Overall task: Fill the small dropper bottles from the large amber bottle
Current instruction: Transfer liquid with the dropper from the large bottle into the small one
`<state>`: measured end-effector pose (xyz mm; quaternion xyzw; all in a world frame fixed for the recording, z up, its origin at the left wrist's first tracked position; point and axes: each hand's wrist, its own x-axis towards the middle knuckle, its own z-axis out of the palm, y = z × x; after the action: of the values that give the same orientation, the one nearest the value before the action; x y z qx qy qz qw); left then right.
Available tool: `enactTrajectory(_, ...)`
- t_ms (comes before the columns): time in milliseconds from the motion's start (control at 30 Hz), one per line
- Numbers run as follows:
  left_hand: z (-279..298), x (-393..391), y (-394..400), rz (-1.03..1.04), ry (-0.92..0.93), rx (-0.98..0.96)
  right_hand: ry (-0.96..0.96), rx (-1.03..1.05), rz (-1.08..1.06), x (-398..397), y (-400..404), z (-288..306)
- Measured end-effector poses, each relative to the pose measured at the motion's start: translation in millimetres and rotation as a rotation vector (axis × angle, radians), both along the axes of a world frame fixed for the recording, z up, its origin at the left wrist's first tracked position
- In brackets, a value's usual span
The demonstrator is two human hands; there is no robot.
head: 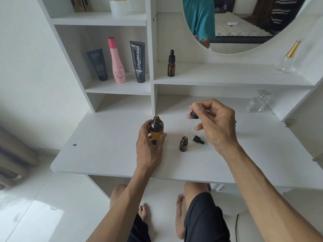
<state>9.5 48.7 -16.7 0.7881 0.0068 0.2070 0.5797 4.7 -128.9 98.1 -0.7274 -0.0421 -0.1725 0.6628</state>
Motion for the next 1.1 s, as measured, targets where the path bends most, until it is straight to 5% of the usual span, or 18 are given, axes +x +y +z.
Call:
enactTrajectory(500, 1.3, -1.3, -0.3, 0.001, -0.005, -0.006, -0.120, 0.193, 0.081, 29.4, 55.2, 43.9)
enactTrajectory(1100, 0.6, -0.9, 0.9, -0.009, -0.013, -0.001, -0.040, -0.125, 0.176, 47.1, 72.8, -8.0)
